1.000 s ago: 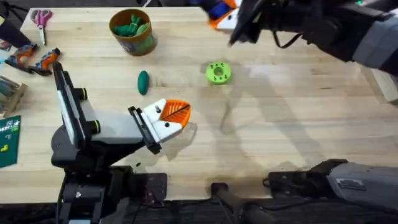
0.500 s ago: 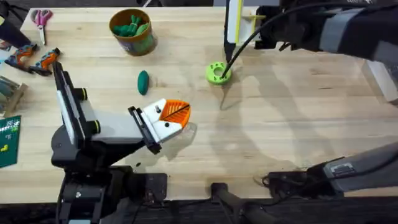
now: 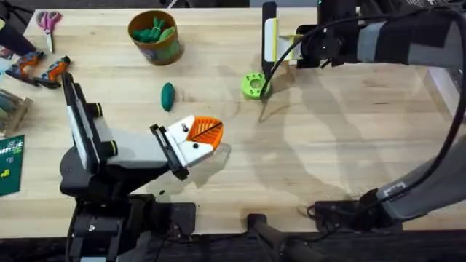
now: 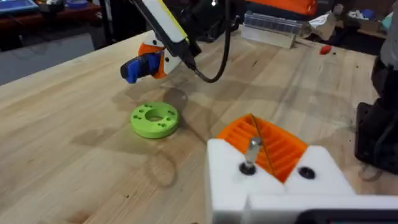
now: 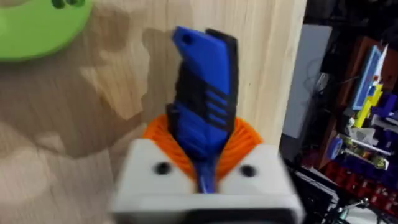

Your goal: Pick up the gripper from the table and insert it into the empty holder that is missing its gripper. Then pick up a screw, insert it into the mounting hole, and use the screwdriver to tighten it. Finally, clean up the table by picking up the vegetable and placing it into the bucket.

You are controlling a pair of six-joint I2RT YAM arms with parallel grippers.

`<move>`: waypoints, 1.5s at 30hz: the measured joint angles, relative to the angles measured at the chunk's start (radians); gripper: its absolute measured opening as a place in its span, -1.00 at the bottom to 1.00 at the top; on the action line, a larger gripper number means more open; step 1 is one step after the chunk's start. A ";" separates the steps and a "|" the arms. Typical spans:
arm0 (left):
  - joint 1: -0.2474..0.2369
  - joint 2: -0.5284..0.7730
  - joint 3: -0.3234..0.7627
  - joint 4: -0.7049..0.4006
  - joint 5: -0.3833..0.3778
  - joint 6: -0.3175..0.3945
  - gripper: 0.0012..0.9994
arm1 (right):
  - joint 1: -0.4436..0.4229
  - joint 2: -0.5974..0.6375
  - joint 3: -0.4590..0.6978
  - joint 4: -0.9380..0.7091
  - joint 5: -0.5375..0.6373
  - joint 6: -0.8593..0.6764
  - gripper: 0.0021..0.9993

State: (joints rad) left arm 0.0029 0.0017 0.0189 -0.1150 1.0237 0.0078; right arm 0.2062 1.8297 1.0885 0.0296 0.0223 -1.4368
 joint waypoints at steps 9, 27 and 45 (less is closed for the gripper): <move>0.000 0.000 0.000 0.000 0.000 0.000 -0.99 | -0.001 0.000 0.006 -0.040 0.004 -0.011 0.80; 0.000 0.000 0.000 0.000 0.000 0.000 -0.99 | -0.001 -0.046 0.009 -0.112 0.004 0.076 0.90; 0.000 0.000 0.000 0.000 -0.002 0.007 0.75 | -0.001 -0.290 0.009 -0.258 0.007 0.631 0.90</move>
State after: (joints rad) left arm 0.0029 0.0017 0.0189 -0.1150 1.0218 0.0147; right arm 0.2050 1.5393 1.0973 -0.2287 0.0295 -0.8060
